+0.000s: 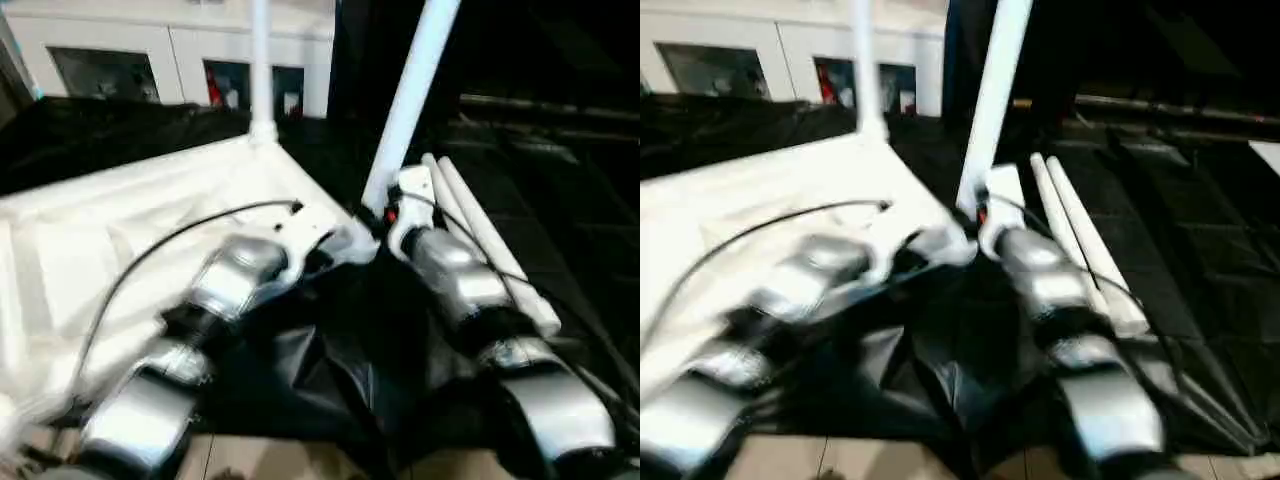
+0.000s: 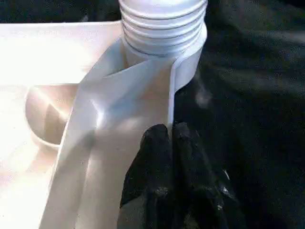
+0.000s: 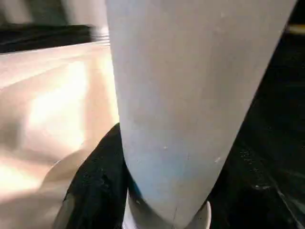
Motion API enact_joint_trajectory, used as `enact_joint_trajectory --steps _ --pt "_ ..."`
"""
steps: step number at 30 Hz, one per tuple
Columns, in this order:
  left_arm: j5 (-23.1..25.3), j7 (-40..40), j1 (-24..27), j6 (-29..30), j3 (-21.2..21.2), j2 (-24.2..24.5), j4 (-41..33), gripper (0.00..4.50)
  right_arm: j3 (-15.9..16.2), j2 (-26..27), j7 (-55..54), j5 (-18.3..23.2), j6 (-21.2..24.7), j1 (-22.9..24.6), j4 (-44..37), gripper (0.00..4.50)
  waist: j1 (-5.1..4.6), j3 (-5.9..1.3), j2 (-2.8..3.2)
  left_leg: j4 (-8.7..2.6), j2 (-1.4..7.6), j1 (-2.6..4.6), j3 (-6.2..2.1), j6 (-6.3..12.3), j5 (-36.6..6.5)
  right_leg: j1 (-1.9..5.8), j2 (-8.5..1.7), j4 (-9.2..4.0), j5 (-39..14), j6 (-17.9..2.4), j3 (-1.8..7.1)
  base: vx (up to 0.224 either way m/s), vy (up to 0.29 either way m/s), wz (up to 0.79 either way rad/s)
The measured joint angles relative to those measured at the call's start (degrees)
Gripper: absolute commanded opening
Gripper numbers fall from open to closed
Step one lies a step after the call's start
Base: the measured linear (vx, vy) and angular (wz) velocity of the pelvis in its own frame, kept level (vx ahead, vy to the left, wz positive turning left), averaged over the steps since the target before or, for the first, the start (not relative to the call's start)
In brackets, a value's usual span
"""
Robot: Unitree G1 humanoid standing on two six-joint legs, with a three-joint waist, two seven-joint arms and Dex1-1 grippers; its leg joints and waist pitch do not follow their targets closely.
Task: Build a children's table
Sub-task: Rotate leg to tighten
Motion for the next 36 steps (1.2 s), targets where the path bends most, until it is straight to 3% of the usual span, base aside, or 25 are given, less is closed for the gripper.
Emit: enact_joint_trajectory --steps 4,20,21,22,25,26,32,36 --pt "0.0 3.0 -1.0 -0.1 0.4 -2.4 2.9 0.00 -0.8 1.5 -6.7 -0.3 0.0 -1.4 2.3 1.86 -0.01 -0.54 -0.12 -0.01 -0.01 0.00 -0.12 0.06 -0.1 0.10 0.00 -0.11 0.0 0.1 -0.04 0.000 0.000 0.00" --pt "0.0 3.3 -2.5 -1.3 1.1 -3.0 6.3 0.00 -2.7 3.0 -9.6 -1.6 0.0 -3.7 5.4 1.86 -0.17 -0.66 -0.08 -0.01 -0.02 -0.01 -0.25 0.06 0.0 0.16 0.00 -0.15 0.0 0.1 -0.13 0.000 0.000 0.00" --pt "0.0 3.2 -2.5 -1.6 1.1 -3.0 6.5 0.00 -2.9 3.0 -9.6 -1.7 0.0 -3.9 5.5 2.42 -0.17 -0.65 -0.08 -0.01 -0.02 -0.02 -0.25 0.06 0.0 0.16 0.00 -0.16 0.0 0.1 -0.13 0.000 0.000 0.00" --pt "0.0 3.2 -2.5 -1.8 1.1 -3.0 6.6 0.00 -3.0 2.9 -9.5 -1.8 0.0 -4.0 5.6 2.56 -0.18 -0.65 -0.08 -0.01 -0.02 -0.03 -0.25 0.06 0.0 0.16 0.00 -0.16 0.0 0.1 -0.13 0.000 0.000 0.00" --pt "0.1 2.7 -2.6 -2.3 1.0 -2.7 6.7 0.00 -3.2 3.3 -8.9 -1.8 0.2 -3.2 7.2 2.69 -0.29 -0.60 -0.01 0.00 -0.03 -0.15 -0.29 0.06 0.0 0.08 -0.01 -0.20 0.0 0.1 -0.15 0.000 0.000 0.00" --pt "0.1 2.2 -2.6 -2.7 1.0 -2.5 6.7 0.00 -3.2 3.0 -8.2 -2.0 0.3 -3.4 7.4 2.97 -0.31 -0.61 0.05 -0.03 -0.04 -0.16 -0.29 0.06 0.0 0.08 -0.02 -0.23 0.0 0.1 -0.14 0.000 0.000 0.00" --pt "0.1 -0.9 -2.4 -3.2 0.7 -0.8 5.1 0.00 -2.9 2.1 -2.7 -2.1 -0.5 -2.9 7.6 3.48 -0.38 -0.43 0.22 -0.09 -0.02 -0.41 -0.30 0.06 -0.1 -0.15 -0.01 -0.21 0.0 0.1 -0.16 0.000 0.000 0.00" --pt "0.1 -2.6 -1.3 -4.6 0.4 0.5 2.3 0.00 -1.7 0.5 2.9 -2.6 -0.5 -1.2 5.9 3.85 -0.23 -0.42 0.23 -0.12 -0.01 -1.39 -0.29 0.39 0.2 -1.15 -0.01 0.04 0.2 -0.2 -0.17 0.000 0.000 0.00"
